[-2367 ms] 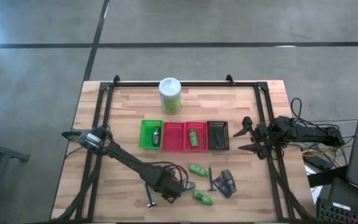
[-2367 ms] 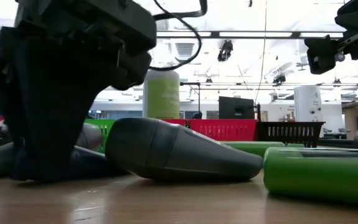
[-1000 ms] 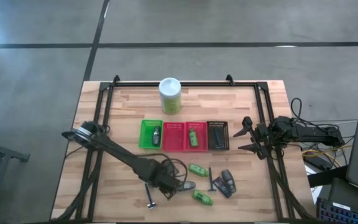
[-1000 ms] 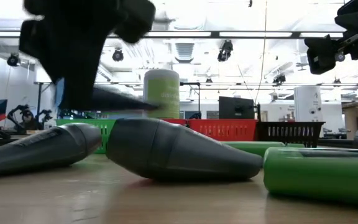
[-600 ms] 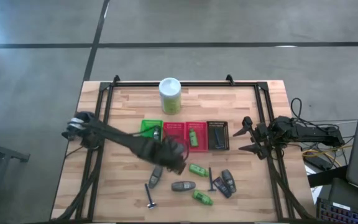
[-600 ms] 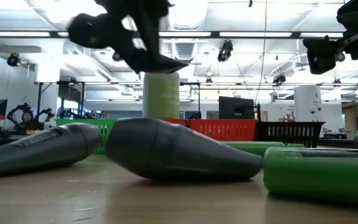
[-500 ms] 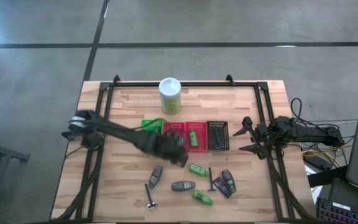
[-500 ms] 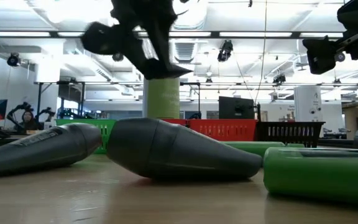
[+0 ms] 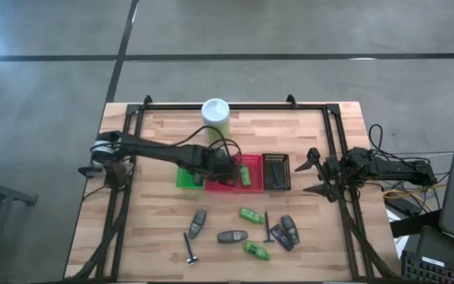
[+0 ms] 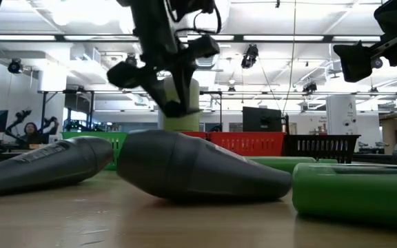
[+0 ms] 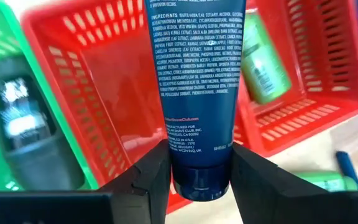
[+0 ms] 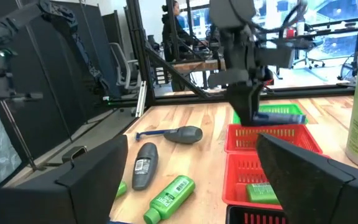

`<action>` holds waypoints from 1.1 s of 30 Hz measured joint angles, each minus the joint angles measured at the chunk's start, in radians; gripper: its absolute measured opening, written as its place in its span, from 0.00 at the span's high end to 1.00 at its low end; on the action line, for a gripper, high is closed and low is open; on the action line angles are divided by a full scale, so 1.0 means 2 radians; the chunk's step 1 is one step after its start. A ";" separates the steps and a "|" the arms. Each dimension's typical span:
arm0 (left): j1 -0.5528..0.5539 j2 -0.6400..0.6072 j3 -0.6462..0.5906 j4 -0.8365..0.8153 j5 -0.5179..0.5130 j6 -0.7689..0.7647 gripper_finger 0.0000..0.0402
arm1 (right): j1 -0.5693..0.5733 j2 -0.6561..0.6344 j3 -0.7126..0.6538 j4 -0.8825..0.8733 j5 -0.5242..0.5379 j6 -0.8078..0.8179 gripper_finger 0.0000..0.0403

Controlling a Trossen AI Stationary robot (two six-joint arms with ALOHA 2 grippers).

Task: Pick & Place Travel size toiletries
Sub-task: Put the dark blue shaving cream in the left red bin, then put the gray deodorant in the green bin

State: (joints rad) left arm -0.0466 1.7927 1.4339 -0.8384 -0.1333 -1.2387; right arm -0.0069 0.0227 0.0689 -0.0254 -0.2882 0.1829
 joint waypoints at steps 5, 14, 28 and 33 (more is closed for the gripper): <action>0.011 0.001 -0.050 0.060 0.008 -0.025 0.63 | 0.000 0.000 0.000 0.000 0.000 0.000 0.11; 0.012 0.001 -0.061 0.072 0.000 -0.041 0.50 | 0.000 0.000 0.000 0.000 0.000 0.000 0.17; -0.015 -0.048 -0.012 0.029 -0.032 -0.019 0.38 | 0.000 0.000 0.000 0.000 0.000 0.000 0.27; -0.057 -0.075 -0.003 -0.052 -0.040 -0.050 0.38 | 0.000 -0.001 0.000 0.000 0.000 0.000 0.30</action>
State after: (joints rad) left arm -0.1604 1.6420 1.4279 -0.9421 -0.2127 -1.3388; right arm -0.0071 0.0216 0.0689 -0.0254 -0.2882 0.1829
